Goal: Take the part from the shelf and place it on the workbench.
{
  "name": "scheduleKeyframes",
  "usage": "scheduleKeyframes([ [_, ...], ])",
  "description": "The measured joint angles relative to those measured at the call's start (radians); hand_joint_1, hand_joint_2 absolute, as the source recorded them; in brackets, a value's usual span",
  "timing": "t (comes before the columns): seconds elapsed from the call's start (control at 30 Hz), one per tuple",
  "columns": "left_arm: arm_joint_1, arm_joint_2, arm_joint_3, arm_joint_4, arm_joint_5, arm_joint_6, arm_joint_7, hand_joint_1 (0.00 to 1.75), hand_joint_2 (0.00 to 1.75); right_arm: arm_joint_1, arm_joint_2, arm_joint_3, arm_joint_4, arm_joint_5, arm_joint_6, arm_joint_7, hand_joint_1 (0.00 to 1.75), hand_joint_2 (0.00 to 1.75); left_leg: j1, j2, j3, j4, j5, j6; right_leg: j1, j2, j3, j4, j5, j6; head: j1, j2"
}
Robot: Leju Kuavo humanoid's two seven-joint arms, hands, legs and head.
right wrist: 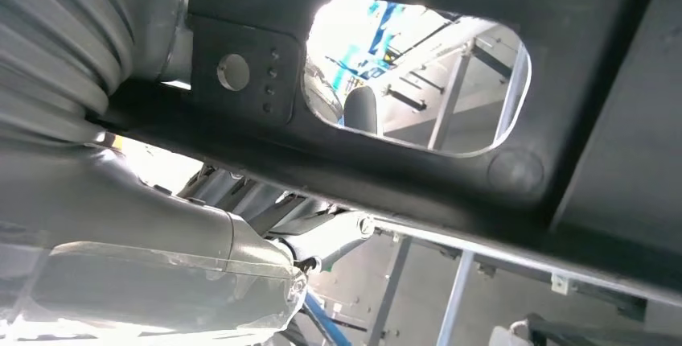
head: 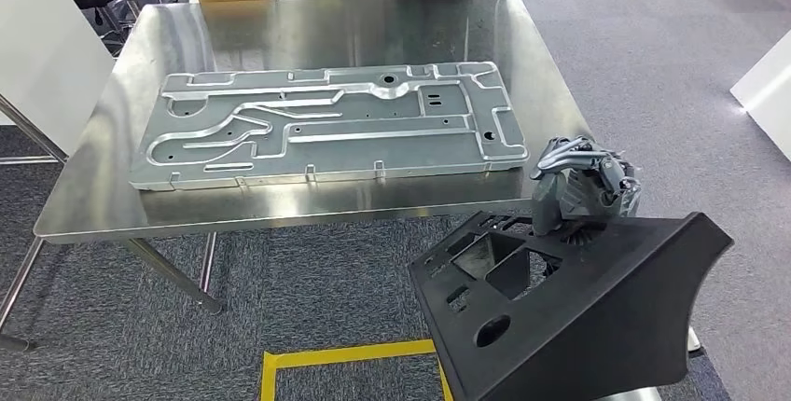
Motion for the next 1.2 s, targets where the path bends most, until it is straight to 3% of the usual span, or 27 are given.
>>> scheduleKeyframes([
  [0.03,0.000,0.000,0.000,0.000,0.000,0.000,0.000,0.00,1.75,0.002,0.000,0.000,0.000,0.000,0.000,0.000,1.75,1.75,-0.001,0.000,0.004,0.000,-0.004,0.001,-0.001,0.000,-0.039,0.057,-0.011,0.002,0.000,0.000],
  [0.07,0.001,0.000,0.001,0.000,0.000,-0.001,0.000,0.00,1.75,0.003,0.000,0.000,0.001,0.000,0.000,0.000,1.75,1.75,-0.001,-0.001,0.011,0.000,-0.009,0.001,-0.002,0.000,-0.063,0.082,-0.003,0.003,0.000,0.000],
  [0.1,0.001,0.000,0.001,0.000,0.000,-0.001,0.000,0.00,1.75,0.004,0.000,0.000,0.001,-0.001,0.000,0.000,1.75,1.75,-0.001,-0.001,0.019,0.001,-0.015,0.000,-0.002,0.000,-0.067,0.066,0.028,0.003,0.000,0.000],
  [0.17,0.002,0.000,0.002,0.000,0.000,-0.001,-0.001,0.00,1.75,0.003,0.000,-0.001,0.001,-0.002,0.001,0.000,1.75,1.75,-0.001,-0.002,0.039,0.001,-0.029,-0.004,-0.001,-0.001,-0.026,-0.059,0.122,-0.003,0.000,0.000],
  [0.23,0.001,0.000,0.003,0.000,0.000,-0.002,-0.002,0.00,1.75,0.002,0.000,-0.001,0.002,-0.004,0.001,0.000,1.75,1.75,-0.004,-0.003,0.051,0.003,-0.042,-0.014,0.004,-0.003,0.019,-0.168,0.169,-0.013,0.000,0.000],
  [0.3,0.000,0.000,0.004,0.000,0.000,-0.002,-0.002,0.00,1.75,0.001,0.001,-0.001,0.002,-0.007,0.001,0.000,1.75,1.75,-0.007,-0.003,0.053,0.002,-0.050,-0.024,0.009,-0.001,0.029,-0.192,0.161,-0.024,0.000,0.000],
  [0.4,-0.002,0.000,0.004,0.000,0.000,-0.001,-0.003,0.00,1.75,0.001,0.002,-0.003,0.002,-0.011,0.000,0.000,1.75,1.75,-0.007,0.000,0.052,0.022,-0.068,-0.039,0.001,0.001,0.043,-0.205,0.155,-0.041,0.000,0.000],
  [0.47,-0.003,0.000,0.005,0.000,0.000,-0.001,-0.003,0.00,1.75,0.000,0.002,-0.003,0.001,-0.011,-0.002,0.000,1.75,1.75,-0.004,0.000,0.005,0.121,-0.113,-0.047,-0.001,-0.001,0.057,-0.211,0.149,-0.050,0.000,0.000],
  [0.53,-0.002,0.001,0.005,0.000,-0.001,-0.001,-0.003,0.00,1.75,-0.006,0.002,-0.003,0.002,-0.011,-0.011,0.000,1.75,1.75,-0.002,0.000,-0.077,0.256,-0.156,-0.052,0.000,-0.002,0.065,-0.211,0.141,-0.053,0.000,0.000],
  [0.57,0.000,0.001,0.005,0.000,-0.003,-0.002,-0.003,0.00,1.75,-0.013,0.002,-0.004,0.002,-0.010,-0.016,0.001,1.75,1.75,-0.001,0.001,-0.106,0.292,-0.154,-0.054,0.000,-0.001,0.070,-0.210,0.136,-0.053,0.000,0.000],
  [0.6,0.001,0.001,0.005,0.000,-0.005,-0.004,-0.004,0.00,1.75,-0.024,0.001,-0.008,0.002,-0.008,-0.020,0.002,1.75,1.75,0.000,0.001,-0.116,0.288,-0.131,-0.054,0.000,0.000,0.076,-0.210,0.131,-0.053,0.000,0.000],
  [0.67,0.001,0.002,0.005,0.000,-0.010,-0.006,-0.005,0.00,1.75,-0.057,-0.002,-0.020,0.002,0.001,-0.024,0.009,1.75,1.75,0.001,0.001,-0.082,0.173,-0.039,-0.049,0.000,0.002,0.094,-0.210,0.119,-0.048,0.000,0.000],
  [0.73,-0.001,0.004,0.005,0.000,-0.014,-0.008,-0.007,0.00,1.75,-0.104,-0.009,-0.038,0.003,0.017,-0.026,0.028,1.75,1.75,-0.003,0.001,-0.036,0.055,0.016,-0.041,0.003,0.003,0.107,-0.208,0.106,-0.039,0.000,0.000],
  [0.77,-0.002,0.005,0.005,0.000,-0.016,-0.009,-0.008,0.00,1.75,-0.137,-0.013,-0.048,0.006,0.026,-0.027,0.046,1.75,1.75,-0.005,0.002,-0.025,0.027,0.020,-0.036,0.005,0.004,0.107,-0.207,0.103,-0.034,0.000,0.000],
  [0.9,-0.009,0.007,0.002,0.000,-0.026,-0.016,-0.012,0.00,1.75,-0.355,-0.047,-0.098,0.065,0.052,-0.029,0.168,1.75,1.75,-0.005,0.003,-0.020,0.010,0.016,-0.013,0.002,0.004,0.095,-0.188,0.090,-0.012,0.000,0.000],
  [0.97,-0.013,0.008,-0.001,0.000,-0.031,-0.019,-0.014,0.00,1.75,-0.486,-0.071,-0.121,0.132,0.076,-0.033,0.222,1.75,1.75,-0.002,0.003,-0.016,0.004,0.017,-0.004,-0.001,0.001,0.050,-0.098,0.045,-0.004,0.000,0.000],
  [1.03,-0.014,0.008,-0.004,0.000,-0.034,-0.020,-0.015,0.00,1.75,-0.602,-0.091,-0.133,0.219,0.119,-0.041,0.260,1.75,1.75,-0.003,0.003,-0.015,0.004,0.014,0.001,-0.001,0.000,-0.033,0.042,-0.004,0.002,0.000,0.000],
  [1.07,-0.014,0.008,-0.006,0.000,-0.035,-0.020,-0.015,0.00,1.75,-0.650,-0.099,-0.135,0.266,0.146,-0.044,0.276,1.75,1.75,-0.003,0.003,-0.013,0.005,0.012,0.002,-0.001,0.000,-0.065,0.088,-0.007,0.004,0.000,0.000],
  [1.1,-0.014,0.008,-0.007,0.000,-0.036,-0.020,-0.015,0.00,1.75,-0.693,-0.107,-0.136,0.314,0.174,-0.045,0.288,1.75,1.75,-0.003,0.002,-0.011,0.006,0.010,0.002,-0.001,0.000,-0.081,0.095,0.012,0.004,0.000,0.000],
  [1.13,-0.014,0.008,-0.009,0.000,-0.037,-0.021,-0.015,0.00,1.75,-0.731,-0.113,-0.135,0.362,0.204,-0.048,0.298,1.75,1.75,-0.003,0.000,-0.007,0.007,0.007,0.002,-0.002,0.000,-0.075,0.061,0.049,0.002,0.000,0.000],
  [1.2,-0.014,0.008,-0.013,0.000,-0.039,-0.021,-0.015,0.00,1.75,-0.800,-0.122,-0.131,0.460,0.275,-0.057,0.313,1.75,1.75,-0.005,-0.003,0.002,0.010,-0.001,-0.003,0.001,-0.001,-0.025,-0.077,0.139,-0.005,0.000,0.000],
])
